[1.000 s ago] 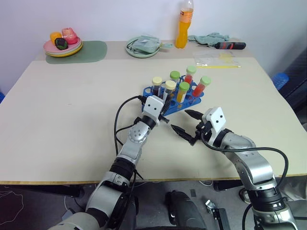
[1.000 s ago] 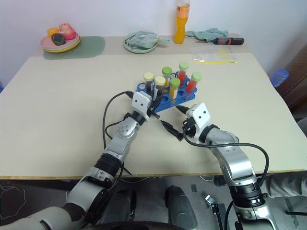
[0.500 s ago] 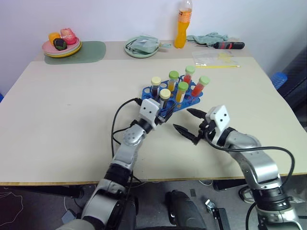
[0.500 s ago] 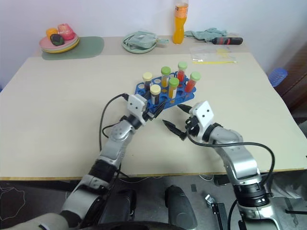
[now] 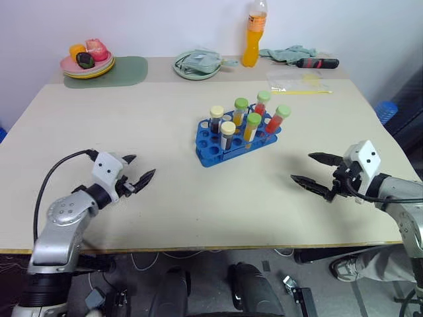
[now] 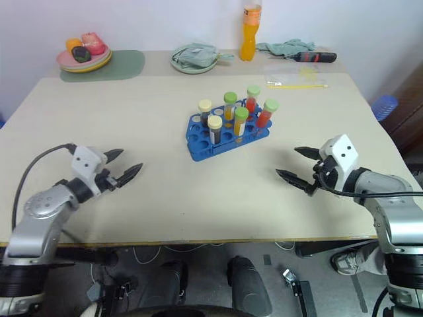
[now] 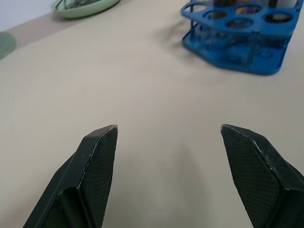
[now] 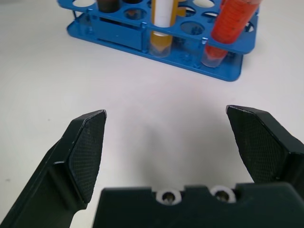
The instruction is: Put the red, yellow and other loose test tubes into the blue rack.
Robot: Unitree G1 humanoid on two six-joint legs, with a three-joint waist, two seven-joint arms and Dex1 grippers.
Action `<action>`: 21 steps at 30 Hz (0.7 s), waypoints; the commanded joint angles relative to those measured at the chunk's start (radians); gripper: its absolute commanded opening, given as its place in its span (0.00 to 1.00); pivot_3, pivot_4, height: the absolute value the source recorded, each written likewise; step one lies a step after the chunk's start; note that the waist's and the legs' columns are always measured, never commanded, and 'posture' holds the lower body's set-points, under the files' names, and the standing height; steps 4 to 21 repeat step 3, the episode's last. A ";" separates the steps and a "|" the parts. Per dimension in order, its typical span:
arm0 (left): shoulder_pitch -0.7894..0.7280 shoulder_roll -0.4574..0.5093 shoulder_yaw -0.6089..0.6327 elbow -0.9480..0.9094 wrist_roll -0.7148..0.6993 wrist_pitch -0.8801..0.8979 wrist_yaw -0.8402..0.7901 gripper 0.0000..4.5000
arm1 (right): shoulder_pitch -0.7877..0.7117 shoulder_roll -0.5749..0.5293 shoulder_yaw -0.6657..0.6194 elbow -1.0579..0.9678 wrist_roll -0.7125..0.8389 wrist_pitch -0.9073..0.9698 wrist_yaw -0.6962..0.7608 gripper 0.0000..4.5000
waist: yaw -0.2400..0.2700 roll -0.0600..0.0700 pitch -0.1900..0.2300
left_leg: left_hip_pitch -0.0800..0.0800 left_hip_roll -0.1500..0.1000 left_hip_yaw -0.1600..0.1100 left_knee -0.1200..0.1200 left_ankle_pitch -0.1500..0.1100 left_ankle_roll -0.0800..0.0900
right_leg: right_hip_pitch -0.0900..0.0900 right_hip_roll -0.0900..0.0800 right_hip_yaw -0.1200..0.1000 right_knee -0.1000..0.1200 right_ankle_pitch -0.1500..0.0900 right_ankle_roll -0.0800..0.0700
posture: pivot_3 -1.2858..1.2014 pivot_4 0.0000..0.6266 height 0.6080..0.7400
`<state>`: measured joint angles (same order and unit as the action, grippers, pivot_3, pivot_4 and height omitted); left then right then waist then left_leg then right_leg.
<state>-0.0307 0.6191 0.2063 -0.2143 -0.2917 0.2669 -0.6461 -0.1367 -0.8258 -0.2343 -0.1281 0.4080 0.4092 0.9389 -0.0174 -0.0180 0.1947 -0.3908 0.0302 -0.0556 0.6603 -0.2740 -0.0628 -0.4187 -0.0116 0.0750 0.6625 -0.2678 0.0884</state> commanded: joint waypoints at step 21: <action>0.045 0.014 0.068 -0.054 -0.014 0.015 0.017 0.79 | -0.046 -0.003 0.005 0.029 -0.005 -0.031 0.013 1.00 | -0.001 0.000 0.000 | 0.000 0.000 0.000 0.000 0.000 0.000 | 0.000 0.000 0.000 0.000 0.000 0.000 | 0.52 0.24 1.00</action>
